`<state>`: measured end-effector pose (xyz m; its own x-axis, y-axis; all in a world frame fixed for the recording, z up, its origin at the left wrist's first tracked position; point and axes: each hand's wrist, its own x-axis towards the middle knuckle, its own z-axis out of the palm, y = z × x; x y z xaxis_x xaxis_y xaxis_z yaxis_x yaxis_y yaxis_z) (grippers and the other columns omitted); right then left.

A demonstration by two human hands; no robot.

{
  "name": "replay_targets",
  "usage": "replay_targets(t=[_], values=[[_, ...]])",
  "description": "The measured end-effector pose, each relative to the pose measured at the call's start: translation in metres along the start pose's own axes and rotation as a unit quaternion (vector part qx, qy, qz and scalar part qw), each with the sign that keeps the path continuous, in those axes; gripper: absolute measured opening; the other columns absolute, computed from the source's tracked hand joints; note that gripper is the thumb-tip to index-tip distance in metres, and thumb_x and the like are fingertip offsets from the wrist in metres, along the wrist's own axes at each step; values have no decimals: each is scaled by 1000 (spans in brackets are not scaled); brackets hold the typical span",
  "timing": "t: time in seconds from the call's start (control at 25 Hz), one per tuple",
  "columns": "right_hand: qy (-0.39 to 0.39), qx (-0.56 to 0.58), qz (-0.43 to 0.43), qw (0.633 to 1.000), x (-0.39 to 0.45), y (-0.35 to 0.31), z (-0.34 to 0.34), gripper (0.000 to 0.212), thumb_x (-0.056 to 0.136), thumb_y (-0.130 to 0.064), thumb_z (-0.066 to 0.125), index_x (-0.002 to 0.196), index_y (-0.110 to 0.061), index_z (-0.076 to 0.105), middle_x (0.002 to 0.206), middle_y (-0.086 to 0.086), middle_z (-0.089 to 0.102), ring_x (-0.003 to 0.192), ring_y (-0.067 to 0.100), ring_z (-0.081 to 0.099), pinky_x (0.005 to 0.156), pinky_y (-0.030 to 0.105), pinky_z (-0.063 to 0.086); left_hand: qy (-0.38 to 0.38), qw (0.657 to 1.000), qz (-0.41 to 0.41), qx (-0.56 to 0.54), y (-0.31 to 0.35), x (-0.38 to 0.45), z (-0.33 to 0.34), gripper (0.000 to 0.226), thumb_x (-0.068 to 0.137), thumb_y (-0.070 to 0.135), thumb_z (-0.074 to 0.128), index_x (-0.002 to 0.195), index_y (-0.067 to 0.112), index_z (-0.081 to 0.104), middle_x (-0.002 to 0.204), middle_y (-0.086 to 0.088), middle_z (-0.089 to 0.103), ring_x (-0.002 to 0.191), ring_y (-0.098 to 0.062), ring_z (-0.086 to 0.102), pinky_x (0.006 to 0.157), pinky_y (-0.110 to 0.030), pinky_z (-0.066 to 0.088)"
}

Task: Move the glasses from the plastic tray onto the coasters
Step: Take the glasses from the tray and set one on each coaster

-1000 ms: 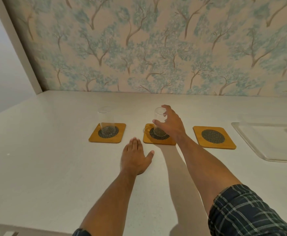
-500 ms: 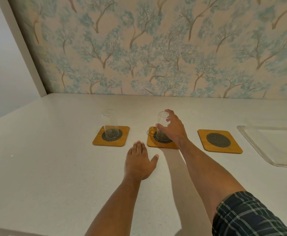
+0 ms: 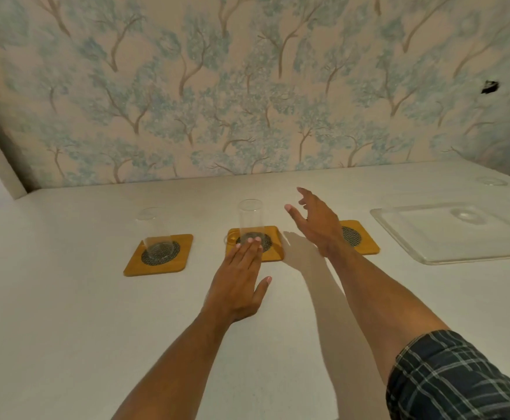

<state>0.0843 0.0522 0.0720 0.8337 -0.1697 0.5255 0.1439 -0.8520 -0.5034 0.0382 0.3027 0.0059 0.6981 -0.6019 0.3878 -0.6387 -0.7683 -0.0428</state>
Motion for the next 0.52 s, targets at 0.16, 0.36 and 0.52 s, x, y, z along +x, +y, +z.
replay_targets(t=[0.16, 0.36, 0.52], values=[[38, -47, 46, 997, -3, 49, -45, 53, 98, -40, 61, 147, -25, 47, 127, -4, 64, 117, 18, 61, 92, 40, 53, -11, 996, 75, -47, 55, 35, 4, 75, 105, 57, 18, 164, 11, 11, 173, -5, 6, 160, -16, -3, 129, -40, 1], [94, -78, 102, 987, -15, 99, -100, 42, 94, -36, 67, 134, -27, 57, 113, -8, 66, 101, 15, 64, 80, 33, 52, -53, 984, 152, -80, 129, 85, 17, 78, 104, 55, 26, 165, 10, 6, 174, -7, 2, 160, -18, -4, 129, -41, 1], [143, -93, 175, 970, -32, 141, -145, 38, 92, -36, 68, 128, -28, 60, 111, -7, 68, 98, 15, 66, 78, 32, 53, -77, 972, 123, -185, 192, 112, 32, 81, 103, 59, 29, 165, 14, 3, 174, -3, -2, 159, -16, -7, 123, -29, -14]])
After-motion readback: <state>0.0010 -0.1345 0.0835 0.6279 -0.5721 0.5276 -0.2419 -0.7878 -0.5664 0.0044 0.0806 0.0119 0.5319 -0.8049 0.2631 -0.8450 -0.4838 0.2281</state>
